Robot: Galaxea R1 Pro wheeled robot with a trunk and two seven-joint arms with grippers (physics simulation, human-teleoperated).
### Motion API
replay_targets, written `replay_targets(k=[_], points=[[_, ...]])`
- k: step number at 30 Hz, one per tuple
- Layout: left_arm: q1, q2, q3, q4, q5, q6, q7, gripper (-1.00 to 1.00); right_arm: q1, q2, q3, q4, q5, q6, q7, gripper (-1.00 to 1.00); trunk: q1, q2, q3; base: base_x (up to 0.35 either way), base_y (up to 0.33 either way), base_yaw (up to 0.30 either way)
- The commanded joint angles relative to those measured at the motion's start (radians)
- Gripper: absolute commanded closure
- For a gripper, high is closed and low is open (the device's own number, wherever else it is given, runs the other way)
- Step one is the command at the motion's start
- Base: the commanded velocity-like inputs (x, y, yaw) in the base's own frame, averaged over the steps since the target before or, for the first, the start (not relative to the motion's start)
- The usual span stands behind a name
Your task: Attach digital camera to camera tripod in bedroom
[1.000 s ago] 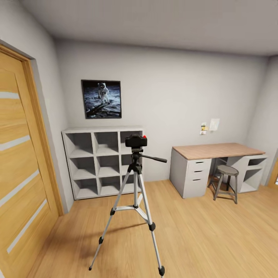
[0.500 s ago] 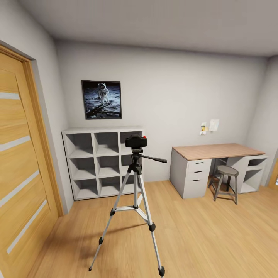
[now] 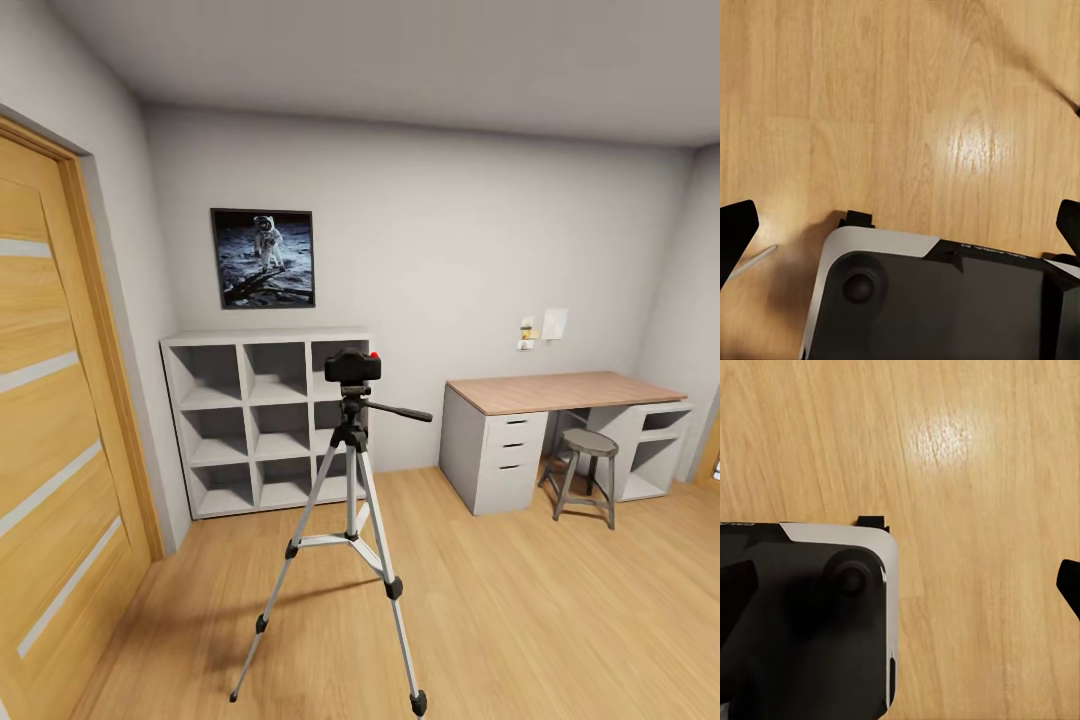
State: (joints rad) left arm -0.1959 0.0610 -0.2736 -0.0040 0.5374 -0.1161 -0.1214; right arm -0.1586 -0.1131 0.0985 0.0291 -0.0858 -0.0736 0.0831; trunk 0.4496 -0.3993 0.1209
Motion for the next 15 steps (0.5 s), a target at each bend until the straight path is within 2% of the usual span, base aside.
replay_targets(k=[1, 15], points=[[0.0, 0.0, -0.008, 0.001, 0.01, -0.004, -0.004, -1.0, -0.001, 0.0, 0.008, 0.003, -0.009, -0.006, 0.004, -1.0, 0.0, -0.001, 0.0, 0.0, 0.0, 0.0], [0.0, -0.005, -0.009, -0.007, 0.006, -0.011, -0.006, -1.0, -0.001, -0.001, 0.008, 0.004, -0.009, -0.007, 0.004, -1.0, 0.0, -0.001, 0.0, 0.0, 0.0, 0.0]])
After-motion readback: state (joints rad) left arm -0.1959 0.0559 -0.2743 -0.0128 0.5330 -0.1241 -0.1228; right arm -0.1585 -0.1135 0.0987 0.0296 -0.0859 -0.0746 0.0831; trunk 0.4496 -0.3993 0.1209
